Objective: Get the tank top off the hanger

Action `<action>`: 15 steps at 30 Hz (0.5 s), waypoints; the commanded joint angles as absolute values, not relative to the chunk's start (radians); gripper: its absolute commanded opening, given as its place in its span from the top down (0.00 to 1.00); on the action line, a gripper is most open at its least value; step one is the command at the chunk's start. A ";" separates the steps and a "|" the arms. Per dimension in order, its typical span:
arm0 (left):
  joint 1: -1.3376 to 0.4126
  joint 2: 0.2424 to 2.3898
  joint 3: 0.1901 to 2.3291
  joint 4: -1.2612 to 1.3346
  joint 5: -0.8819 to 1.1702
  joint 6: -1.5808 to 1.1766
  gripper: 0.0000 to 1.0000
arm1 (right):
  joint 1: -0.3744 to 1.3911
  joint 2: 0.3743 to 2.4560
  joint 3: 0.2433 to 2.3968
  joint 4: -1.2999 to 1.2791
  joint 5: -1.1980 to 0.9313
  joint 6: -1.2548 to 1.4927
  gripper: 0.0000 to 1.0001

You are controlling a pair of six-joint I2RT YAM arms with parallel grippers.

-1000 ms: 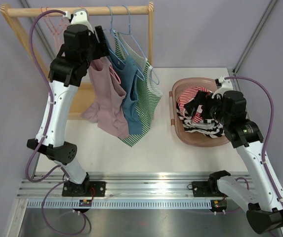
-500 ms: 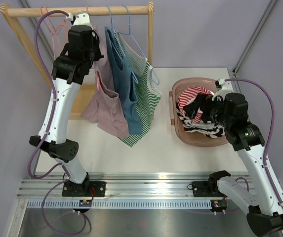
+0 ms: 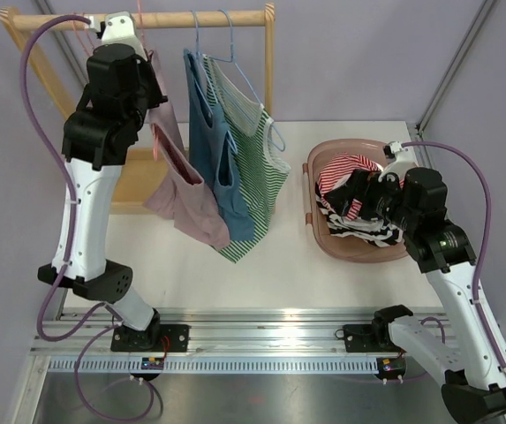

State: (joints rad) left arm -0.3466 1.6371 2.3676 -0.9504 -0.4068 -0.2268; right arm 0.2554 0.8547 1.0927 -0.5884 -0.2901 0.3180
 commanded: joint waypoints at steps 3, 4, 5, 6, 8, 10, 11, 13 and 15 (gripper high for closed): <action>-0.348 1.516 2.373 -0.913 -0.417 -0.219 1.00 | 0.256 0.815 1.098 -0.480 -0.399 0.339 0.01; -0.348 1.481 2.355 -0.926 -0.394 -0.225 1.00 | 0.258 0.812 1.101 -0.460 -0.412 0.356 0.01; -0.348 1.454 2.332 -0.923 -0.381 -0.233 1.00 | 0.256 0.808 1.104 -0.451 -0.426 0.363 0.01; -0.348 1.430 2.306 -0.920 -0.365 -0.235 1.00 | 0.256 0.805 1.106 -0.440 -0.451 0.370 0.01; -0.348 1.355 2.228 -0.911 -0.319 -0.238 1.00 | 0.258 0.804 1.111 -0.416 -0.469 0.383 0.01; -0.348 1.310 2.189 -0.920 -0.276 -0.238 1.00 | 0.256 0.804 1.106 -0.405 -0.494 0.397 0.01; -0.348 1.266 2.150 -0.923 -0.256 -0.239 1.00 | 0.258 0.804 1.103 -0.387 -0.505 0.403 0.00; -0.348 1.218 2.111 -0.930 -0.185 -0.239 1.00 | 0.258 0.804 1.085 -0.348 -0.547 0.426 0.01; -0.348 1.146 2.040 -0.940 -0.143 -0.242 1.00 | 0.256 0.807 1.071 -0.319 -0.601 0.457 0.01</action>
State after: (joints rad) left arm -0.3466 1.2213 2.0922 -0.9806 -0.2626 -0.2363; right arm 0.2554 0.8101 1.0878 -0.4221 -0.4908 0.4011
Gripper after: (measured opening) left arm 0.024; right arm 0.993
